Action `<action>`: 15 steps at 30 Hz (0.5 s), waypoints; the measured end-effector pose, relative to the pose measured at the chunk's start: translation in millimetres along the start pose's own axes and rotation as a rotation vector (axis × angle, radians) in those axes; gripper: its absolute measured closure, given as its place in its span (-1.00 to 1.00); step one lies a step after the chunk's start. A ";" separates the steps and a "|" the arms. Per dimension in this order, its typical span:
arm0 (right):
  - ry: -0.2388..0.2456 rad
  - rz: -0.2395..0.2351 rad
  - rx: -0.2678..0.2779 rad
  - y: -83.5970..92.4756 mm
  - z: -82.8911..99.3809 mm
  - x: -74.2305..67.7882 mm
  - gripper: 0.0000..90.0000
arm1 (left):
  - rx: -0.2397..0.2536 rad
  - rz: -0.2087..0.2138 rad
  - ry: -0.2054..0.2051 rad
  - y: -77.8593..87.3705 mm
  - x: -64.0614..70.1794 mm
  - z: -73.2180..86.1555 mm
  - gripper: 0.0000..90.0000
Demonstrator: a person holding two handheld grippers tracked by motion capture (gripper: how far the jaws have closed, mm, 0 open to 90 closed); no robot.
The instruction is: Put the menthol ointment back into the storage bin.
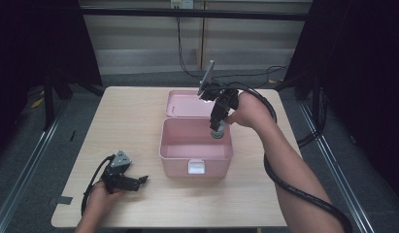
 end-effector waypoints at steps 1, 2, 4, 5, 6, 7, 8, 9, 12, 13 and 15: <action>-0.005 -0.002 0.006 -1.9 -0.9 1.5 0.12 | 0.000 0.000 0.000 0.0 0.0 0.0 -0.80; -0.012 -0.002 0.011 -3.8 -1.7 3.1 0.12 | 0.000 0.000 0.000 0.0 0.0 0.0 -0.80; -0.022 0.008 0.013 -7.2 -2.7 6.7 0.12 | 0.001 -0.001 0.001 0.0 -0.1 -0.1 -0.80; -0.027 0.010 0.016 -9.1 -3.2 8.7 0.12 | 0.001 -0.001 0.001 0.0 -0.1 -0.1 -0.80; -0.036 0.010 0.019 -11.6 -3.4 9.8 0.12 | 0.002 -0.001 0.002 -0.1 0.0 -0.1 -0.80; -0.043 0.009 0.020 -13.9 -3.6 10.8 0.12 | 0.003 -0.001 0.003 -0.1 0.1 -0.1 -0.80; -0.046 0.008 0.023 -16.5 -3.6 11.9 0.12 | 0.002 -0.001 0.003 -0.1 0.1 -0.1 -0.80; -0.056 0.007 0.022 -19.0 -3.6 12.4 0.12 | 0.003 -0.002 0.003 -0.1 0.0 -0.1 -0.80; -0.061 0.002 0.031 -26.8 -3.7 15.9 0.12 | 0.003 -0.002 0.003 -0.1 0.1 -0.1 -0.80; -0.067 0.000 0.033 -28.8 -3.8 16.2 0.12 | 0.003 -0.002 0.003 -0.1 0.1 -0.1 -0.80; -0.070 0.002 0.031 -32.9 -4.0 18.4 0.12 | 0.003 -0.002 0.003 -0.1 0.0 -0.1 -0.80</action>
Point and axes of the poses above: each handheld gripper's, and its own axes: y roughly backward along the jaws, z roughly out of its underside, x roughly to its right, the point moved 6 cm from there along -y, roughly forward along the jaws, and after that the axes turned 11 degrees about x, right-handed, at the moved point
